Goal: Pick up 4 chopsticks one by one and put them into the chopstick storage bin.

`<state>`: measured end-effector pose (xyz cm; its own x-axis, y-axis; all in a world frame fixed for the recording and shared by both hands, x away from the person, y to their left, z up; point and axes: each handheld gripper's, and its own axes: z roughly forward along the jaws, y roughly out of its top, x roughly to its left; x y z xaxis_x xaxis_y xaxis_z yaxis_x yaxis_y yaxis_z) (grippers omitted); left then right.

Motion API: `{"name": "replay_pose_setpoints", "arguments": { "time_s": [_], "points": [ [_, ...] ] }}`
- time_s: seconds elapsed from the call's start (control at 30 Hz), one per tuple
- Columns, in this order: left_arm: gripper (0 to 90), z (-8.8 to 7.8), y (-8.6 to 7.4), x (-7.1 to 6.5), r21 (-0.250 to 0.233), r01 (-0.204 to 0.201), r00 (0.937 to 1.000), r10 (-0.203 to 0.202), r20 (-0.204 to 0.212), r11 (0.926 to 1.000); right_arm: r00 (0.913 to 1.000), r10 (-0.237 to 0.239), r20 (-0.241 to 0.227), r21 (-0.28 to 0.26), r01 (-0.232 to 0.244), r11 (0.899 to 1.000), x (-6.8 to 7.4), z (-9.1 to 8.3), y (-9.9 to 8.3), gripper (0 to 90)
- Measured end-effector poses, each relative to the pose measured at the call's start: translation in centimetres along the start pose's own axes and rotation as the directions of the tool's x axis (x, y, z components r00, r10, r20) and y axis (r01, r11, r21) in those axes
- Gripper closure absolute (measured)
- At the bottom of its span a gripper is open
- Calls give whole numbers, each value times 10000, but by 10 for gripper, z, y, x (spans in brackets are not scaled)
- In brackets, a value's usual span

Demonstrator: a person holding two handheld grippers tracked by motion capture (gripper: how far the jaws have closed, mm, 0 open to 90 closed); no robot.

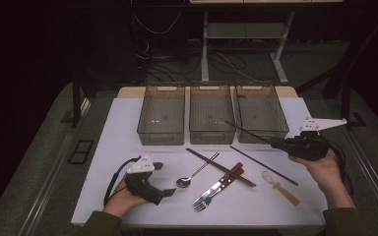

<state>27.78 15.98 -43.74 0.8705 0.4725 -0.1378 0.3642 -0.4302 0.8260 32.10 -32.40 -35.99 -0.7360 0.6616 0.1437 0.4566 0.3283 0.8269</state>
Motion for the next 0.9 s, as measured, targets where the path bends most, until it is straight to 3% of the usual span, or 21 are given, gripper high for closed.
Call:
{"name": "replay_pose_setpoints", "arguments": {
  "time_s": [0.9],
  "points": [
    [0,-2,0,-2,-20,-269,9996,269,-132,9996,9999,-122,12,110,122,9999,29,63,48,859]
  ]
}}
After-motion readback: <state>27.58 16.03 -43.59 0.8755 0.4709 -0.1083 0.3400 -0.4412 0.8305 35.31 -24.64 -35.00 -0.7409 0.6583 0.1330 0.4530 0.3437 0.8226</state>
